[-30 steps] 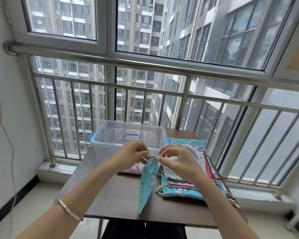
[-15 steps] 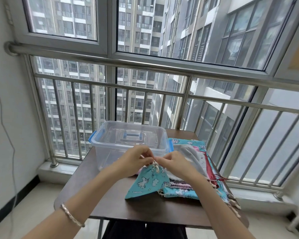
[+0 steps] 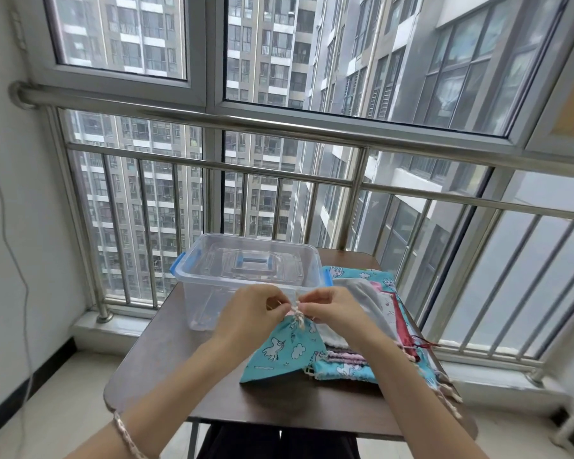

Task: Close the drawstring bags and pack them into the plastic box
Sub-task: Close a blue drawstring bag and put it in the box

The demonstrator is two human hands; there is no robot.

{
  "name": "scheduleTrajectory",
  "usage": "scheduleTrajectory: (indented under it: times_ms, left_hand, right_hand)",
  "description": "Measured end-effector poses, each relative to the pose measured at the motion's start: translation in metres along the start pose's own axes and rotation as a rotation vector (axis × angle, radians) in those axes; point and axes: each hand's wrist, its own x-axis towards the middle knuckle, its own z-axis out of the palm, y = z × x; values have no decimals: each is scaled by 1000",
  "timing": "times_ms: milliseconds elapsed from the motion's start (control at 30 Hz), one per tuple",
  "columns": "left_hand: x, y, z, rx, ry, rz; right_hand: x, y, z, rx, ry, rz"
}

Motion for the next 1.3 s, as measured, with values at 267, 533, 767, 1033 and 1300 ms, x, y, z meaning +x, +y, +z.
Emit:
scheduleTrajectory:
  times_ms: [267,533,767,1033,1300]
  left_hand:
    - [-20,6,19,-305,235,47]
    - [-3,2,12,-422,46,59]
    - [6,5,1,-486,-86,-210]
    - [21,-1,-14,-423,-323,-368]
    - [33,-1,-19,-431,-501,-385]
  right_hand:
    - [-1,-4,6,-39,-10,-9]
    - [-5,-9,1,-25,-42,-41]
    - [-7,-6,2,-27,-28,-161]
    - [-9,0,12,-187,29,-400]
    - [-9,0,12,-347,60,-523]
